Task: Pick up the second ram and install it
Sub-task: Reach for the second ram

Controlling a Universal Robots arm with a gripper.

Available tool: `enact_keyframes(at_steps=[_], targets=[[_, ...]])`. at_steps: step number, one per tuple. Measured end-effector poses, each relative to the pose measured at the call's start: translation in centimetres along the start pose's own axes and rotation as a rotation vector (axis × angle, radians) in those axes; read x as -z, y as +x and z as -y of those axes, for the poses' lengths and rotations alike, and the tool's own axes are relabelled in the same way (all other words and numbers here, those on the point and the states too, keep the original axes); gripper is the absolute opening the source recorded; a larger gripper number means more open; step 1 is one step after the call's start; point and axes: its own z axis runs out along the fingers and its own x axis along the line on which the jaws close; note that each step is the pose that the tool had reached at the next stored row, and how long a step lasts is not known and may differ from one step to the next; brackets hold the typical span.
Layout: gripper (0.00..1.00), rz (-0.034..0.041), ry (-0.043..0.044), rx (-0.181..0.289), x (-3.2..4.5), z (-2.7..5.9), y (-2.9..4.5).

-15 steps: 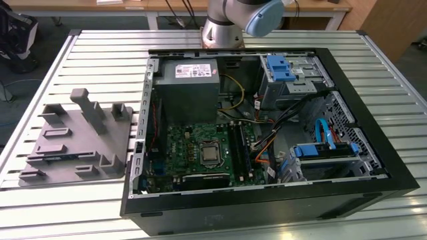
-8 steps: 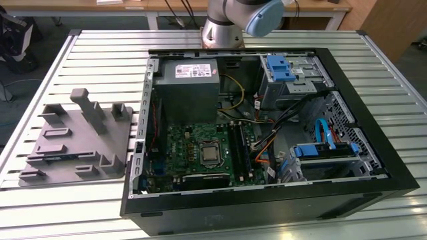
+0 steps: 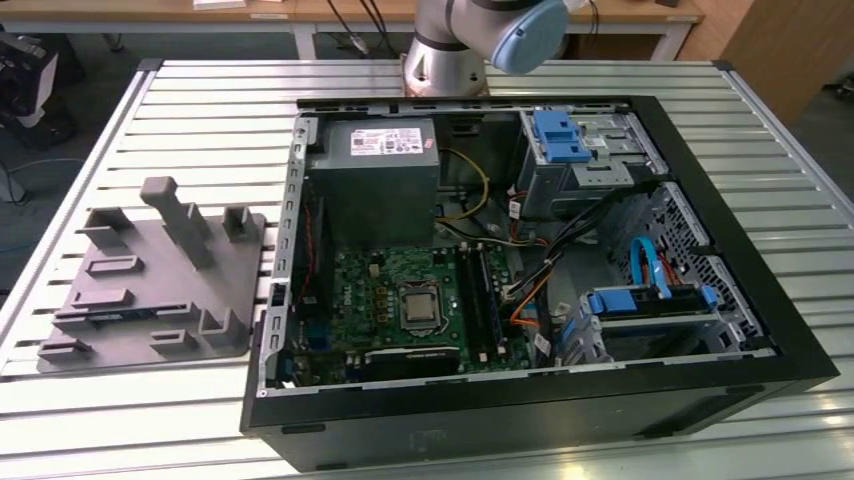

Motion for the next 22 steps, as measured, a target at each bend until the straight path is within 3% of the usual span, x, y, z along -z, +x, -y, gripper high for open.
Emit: enact_keyframes(at_steps=[22], targets=[[0.10,0.0000,0.0000,0.000,-0.53,1.18,0.92]])
